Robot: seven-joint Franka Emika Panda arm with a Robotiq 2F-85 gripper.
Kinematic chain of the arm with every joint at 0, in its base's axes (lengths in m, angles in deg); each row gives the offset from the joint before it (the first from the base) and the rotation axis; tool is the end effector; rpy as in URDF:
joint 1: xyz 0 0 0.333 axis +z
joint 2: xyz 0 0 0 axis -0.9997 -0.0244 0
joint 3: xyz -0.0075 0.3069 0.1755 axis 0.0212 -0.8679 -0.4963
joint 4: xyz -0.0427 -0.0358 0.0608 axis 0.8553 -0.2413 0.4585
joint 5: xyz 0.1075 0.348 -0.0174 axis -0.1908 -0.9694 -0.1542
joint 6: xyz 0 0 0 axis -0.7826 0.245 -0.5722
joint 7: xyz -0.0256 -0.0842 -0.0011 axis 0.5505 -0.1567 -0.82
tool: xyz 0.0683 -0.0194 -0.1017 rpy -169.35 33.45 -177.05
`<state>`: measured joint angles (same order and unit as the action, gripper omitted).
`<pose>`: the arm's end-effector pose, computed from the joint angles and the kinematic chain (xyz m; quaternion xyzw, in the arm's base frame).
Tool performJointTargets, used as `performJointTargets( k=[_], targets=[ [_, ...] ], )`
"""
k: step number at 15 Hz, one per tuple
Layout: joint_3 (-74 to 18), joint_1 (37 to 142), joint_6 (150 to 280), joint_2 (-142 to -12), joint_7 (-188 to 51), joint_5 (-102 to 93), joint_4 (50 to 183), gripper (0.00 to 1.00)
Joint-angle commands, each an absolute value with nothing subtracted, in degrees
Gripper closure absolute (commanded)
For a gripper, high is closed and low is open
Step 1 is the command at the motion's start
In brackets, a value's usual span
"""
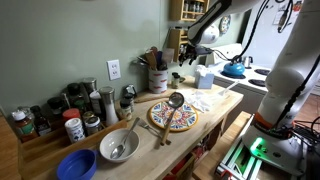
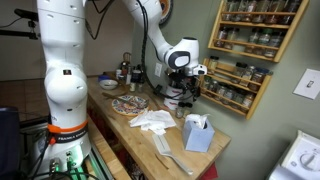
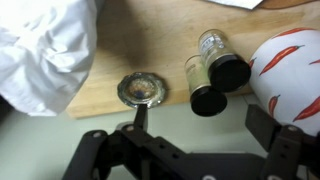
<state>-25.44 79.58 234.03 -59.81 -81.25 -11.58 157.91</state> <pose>0.5006 -0.1404 0.4170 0.9797 -0.0901 0.1781 0.0165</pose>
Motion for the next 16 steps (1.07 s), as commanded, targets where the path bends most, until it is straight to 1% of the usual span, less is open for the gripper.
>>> performJointTargets(
  k=[1, 5, 9, 12, 16],
  targets=[
    [-23.59, 78.72, 228.46, -50.24, -78.98, -6.37, 160.66, 0.0],
    [-23.6, 76.69, 222.05, -43.06, -72.94, -1.96, 159.15, 0.0],
    [-24.52, 74.47, 217.43, -37.99, -63.9, -1.89, 156.5, 0.0],
    [-26.32, 72.0, 218.17, -35.77, -54.95, -0.91, 154.62, 0.0],
    [-31.14, 66.74, 221.16, -34.47, -41.13, 5.58, 151.68, 0.0]
  ],
)
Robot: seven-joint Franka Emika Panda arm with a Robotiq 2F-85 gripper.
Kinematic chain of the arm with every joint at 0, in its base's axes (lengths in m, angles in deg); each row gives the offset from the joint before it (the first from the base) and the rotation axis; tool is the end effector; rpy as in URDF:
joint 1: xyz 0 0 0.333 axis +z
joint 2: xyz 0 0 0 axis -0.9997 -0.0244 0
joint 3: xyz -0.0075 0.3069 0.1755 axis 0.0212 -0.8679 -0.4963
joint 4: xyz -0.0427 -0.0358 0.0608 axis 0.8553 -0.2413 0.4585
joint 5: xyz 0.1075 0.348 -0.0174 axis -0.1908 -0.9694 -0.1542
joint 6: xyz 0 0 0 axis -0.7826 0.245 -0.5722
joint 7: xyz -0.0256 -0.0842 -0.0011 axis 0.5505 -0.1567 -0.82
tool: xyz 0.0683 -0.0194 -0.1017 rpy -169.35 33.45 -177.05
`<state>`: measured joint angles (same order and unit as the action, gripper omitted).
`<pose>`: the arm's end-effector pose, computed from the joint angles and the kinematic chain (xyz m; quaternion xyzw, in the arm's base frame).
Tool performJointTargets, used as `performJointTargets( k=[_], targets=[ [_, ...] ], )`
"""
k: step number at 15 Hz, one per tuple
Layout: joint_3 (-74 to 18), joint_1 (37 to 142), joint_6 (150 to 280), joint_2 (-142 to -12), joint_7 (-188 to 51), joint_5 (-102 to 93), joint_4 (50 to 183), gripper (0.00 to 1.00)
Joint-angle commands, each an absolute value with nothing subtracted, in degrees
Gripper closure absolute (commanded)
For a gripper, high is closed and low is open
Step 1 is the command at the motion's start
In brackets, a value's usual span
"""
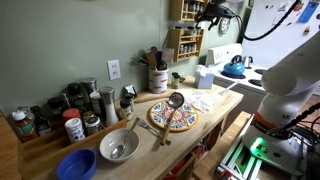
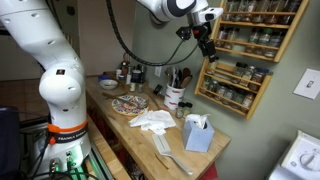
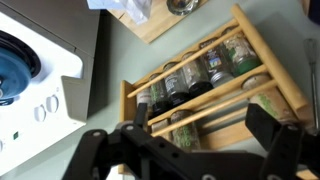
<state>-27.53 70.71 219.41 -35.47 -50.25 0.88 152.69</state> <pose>0.3997 -0.1728 0.6324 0.8926 -0.3298 0.3039 0.0461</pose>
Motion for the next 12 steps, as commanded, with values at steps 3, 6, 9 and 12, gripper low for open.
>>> performJointTargets(
  k=[3, 6, 9, 12],
  targets=[
    [-35.16, 62.36, 225.88, -34.89, -33.42, 14.35, 149.17, 0.0],
    [-33.67, 64.4, 226.0, -34.9, -34.84, 13.84, 148.91, 0.0],
    [-33.46, 64.51, 225.98, -35.05, -34.93, 13.78, 148.9, 0.0],
    [-33.43, 64.51, 225.98, -35.07, -34.93, 13.78, 148.9, 0.0]
  ],
)
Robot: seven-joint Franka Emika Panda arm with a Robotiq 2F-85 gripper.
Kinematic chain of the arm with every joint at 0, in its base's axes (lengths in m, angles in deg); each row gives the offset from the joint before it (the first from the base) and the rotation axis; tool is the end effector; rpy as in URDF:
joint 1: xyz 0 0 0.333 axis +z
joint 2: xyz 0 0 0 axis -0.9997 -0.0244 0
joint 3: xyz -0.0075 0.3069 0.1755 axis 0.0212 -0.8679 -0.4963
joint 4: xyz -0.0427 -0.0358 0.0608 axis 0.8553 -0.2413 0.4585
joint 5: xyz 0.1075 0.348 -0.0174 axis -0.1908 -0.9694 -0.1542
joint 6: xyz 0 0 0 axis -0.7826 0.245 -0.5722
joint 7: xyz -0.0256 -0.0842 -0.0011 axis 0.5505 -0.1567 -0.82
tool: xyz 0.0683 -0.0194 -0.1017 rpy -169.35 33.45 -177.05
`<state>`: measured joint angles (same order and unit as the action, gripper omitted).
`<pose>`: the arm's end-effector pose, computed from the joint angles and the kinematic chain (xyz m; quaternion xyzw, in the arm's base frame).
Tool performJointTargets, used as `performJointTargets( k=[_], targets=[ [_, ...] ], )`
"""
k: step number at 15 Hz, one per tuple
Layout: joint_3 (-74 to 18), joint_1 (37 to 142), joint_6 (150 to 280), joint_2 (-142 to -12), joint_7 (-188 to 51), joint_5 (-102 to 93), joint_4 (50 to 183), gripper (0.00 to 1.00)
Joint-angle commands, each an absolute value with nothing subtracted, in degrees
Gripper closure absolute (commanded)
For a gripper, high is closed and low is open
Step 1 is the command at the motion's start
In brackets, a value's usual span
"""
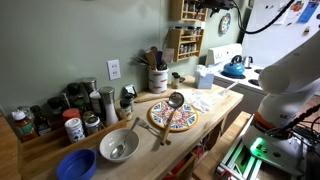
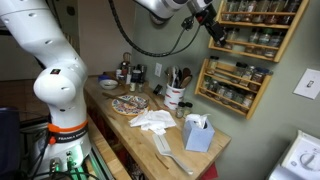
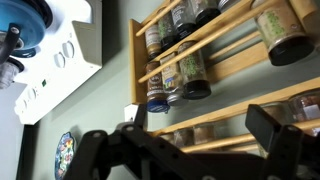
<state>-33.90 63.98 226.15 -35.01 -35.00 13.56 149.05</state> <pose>0.4067 -0.1637 0.6859 0.8304 -0.3684 0.4034 0.1089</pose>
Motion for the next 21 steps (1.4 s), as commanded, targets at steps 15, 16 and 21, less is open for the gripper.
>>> performJointTargets(
  k=[15, 16, 21],
  targets=[
    [-35.91, 60.48, 232.06, -37.32, -29.46, 23.83, 145.24, 0.0],
    [-36.13, 59.91, 233.41, -38.03, -28.54, 25.13, 144.73, 0.0],
    [-37.93, 56.53, 240.65, -42.55, -22.6, 31.59, 141.14, 0.0]
  ],
)
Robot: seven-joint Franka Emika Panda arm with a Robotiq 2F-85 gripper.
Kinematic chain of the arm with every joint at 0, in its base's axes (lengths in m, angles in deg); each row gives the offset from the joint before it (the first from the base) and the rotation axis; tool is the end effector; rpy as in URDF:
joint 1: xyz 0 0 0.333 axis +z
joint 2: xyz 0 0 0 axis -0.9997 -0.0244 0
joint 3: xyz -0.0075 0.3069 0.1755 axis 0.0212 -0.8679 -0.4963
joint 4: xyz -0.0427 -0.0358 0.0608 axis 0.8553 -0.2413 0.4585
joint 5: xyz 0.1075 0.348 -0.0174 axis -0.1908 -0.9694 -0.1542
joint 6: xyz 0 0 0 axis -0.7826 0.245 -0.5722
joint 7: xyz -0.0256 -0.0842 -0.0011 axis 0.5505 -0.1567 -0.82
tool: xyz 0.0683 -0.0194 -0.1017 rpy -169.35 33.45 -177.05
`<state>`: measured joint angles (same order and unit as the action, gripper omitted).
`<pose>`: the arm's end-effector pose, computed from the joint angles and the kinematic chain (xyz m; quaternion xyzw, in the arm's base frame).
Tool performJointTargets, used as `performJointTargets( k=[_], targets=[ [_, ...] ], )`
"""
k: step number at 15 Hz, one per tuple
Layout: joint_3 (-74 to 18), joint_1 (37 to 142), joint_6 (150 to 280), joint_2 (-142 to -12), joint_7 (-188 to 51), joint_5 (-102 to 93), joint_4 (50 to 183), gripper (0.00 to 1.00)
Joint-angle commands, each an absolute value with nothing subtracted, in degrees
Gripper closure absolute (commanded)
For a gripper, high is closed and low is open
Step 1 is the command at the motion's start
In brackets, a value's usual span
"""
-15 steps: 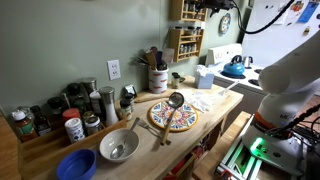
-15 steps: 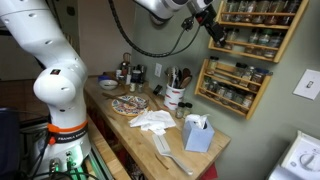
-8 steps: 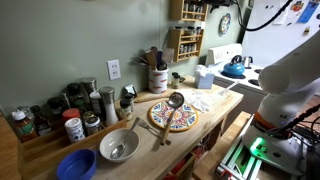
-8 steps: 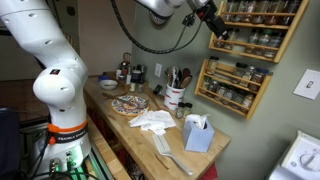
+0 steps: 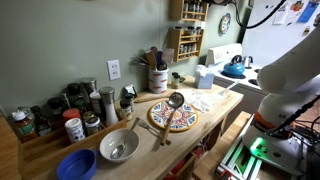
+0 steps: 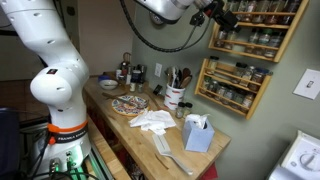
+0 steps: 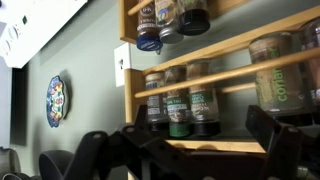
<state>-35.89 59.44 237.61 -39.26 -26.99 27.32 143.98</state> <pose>0.4327 -0.1732 0.7216 0.7851 -0.3284 0.5004 0.1592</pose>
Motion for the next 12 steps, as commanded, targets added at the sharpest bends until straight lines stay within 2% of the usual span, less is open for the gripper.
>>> performJointTargets(
  k=[1, 12],
  targets=[
    [-38.6, 55.45, 241.33, -43.44, -21.2, 33.38, 140.38, 0.0],
    [-41.31, 51.01, 245.82, -52.66, -8.93, 49.3, 131.44, 0.0]
  ],
)
